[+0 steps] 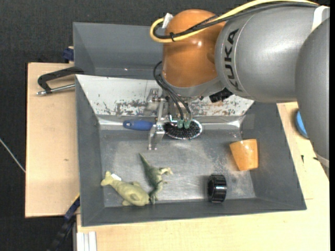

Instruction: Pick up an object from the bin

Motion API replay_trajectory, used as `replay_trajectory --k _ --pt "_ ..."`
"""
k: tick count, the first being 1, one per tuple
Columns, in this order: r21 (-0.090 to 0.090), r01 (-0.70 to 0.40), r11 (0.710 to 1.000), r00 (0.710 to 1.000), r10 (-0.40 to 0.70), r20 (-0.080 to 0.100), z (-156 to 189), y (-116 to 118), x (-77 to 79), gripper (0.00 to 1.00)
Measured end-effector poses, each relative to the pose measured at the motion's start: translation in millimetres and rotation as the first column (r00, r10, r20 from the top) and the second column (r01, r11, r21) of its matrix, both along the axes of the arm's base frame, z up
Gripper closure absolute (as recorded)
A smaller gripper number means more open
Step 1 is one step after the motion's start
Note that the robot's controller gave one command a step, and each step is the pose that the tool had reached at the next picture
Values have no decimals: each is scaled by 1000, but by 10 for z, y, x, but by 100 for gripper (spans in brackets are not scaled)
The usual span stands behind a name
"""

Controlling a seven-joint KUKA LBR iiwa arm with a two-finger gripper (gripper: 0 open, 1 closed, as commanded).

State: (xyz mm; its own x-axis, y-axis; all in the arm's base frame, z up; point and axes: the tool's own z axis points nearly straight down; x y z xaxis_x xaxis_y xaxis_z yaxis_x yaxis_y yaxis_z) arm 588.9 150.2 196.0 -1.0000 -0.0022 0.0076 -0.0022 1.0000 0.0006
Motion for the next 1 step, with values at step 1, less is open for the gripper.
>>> replay_trajectory --k 1 --pt "10 90 996 996 -90 22 -1038 -496 69 0"
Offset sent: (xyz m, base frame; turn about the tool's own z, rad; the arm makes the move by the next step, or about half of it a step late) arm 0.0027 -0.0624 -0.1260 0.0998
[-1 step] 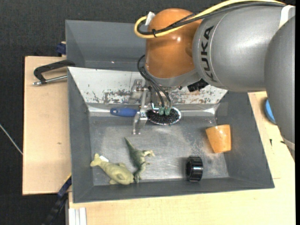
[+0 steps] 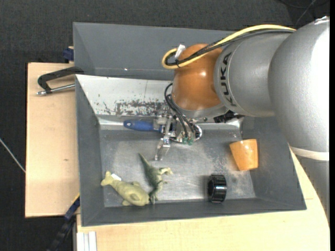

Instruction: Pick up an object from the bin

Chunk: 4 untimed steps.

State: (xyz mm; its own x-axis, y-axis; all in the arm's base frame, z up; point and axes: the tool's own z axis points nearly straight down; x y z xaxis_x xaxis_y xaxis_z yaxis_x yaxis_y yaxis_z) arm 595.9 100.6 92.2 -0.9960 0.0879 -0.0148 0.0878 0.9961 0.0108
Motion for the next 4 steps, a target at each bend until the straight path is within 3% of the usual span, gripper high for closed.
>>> replay_trajectory --k 1,2,3,4 --pt "6 2 1000 1000 -2 7 25 22 26 100" --pt "-1 2 1000 1000 -2 -3 -14 -9 -4 0" --pt "5 3 1000 1000 -3 13 26 6 37 100" --pt "0 1 1000 1000 -1 -10 -14 -1 -19 0"
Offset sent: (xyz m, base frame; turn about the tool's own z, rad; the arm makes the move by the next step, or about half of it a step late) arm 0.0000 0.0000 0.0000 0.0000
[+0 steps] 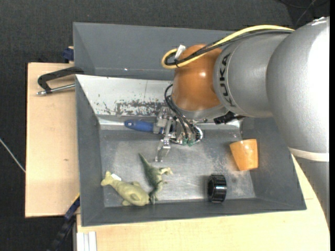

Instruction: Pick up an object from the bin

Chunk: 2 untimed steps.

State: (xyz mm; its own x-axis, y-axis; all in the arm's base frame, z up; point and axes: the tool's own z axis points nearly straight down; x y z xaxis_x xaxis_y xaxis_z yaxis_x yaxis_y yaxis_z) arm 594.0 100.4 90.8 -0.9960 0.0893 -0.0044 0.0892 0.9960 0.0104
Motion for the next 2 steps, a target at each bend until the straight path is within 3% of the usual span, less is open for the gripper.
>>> replay_trajectory --k 1,2 --pt "3 2 1000 1000 -2 19 21 3 44 100" --pt "-10 505 863 863 -505 -7 24 -351 -326 100"
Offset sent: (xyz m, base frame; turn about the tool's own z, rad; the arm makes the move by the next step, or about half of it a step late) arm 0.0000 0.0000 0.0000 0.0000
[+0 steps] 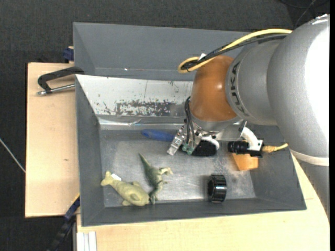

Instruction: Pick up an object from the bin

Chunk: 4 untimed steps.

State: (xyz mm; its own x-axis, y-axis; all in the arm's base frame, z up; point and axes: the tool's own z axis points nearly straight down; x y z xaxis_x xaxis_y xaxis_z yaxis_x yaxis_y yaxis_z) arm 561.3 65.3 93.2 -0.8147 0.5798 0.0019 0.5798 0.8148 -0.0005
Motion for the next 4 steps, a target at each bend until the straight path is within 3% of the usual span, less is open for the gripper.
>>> replay_trajectory --k 1,2,3,4 --pt "1 -38 999 999 38 17 1289 -43 159 100" --pt "0 -38 999 999 38 7 1236 -42 140 0" --pt "1 210 978 978 -210 -3 293 8 -151 0" --pt "14 296 955 955 -296 30 58 -90 14 0"
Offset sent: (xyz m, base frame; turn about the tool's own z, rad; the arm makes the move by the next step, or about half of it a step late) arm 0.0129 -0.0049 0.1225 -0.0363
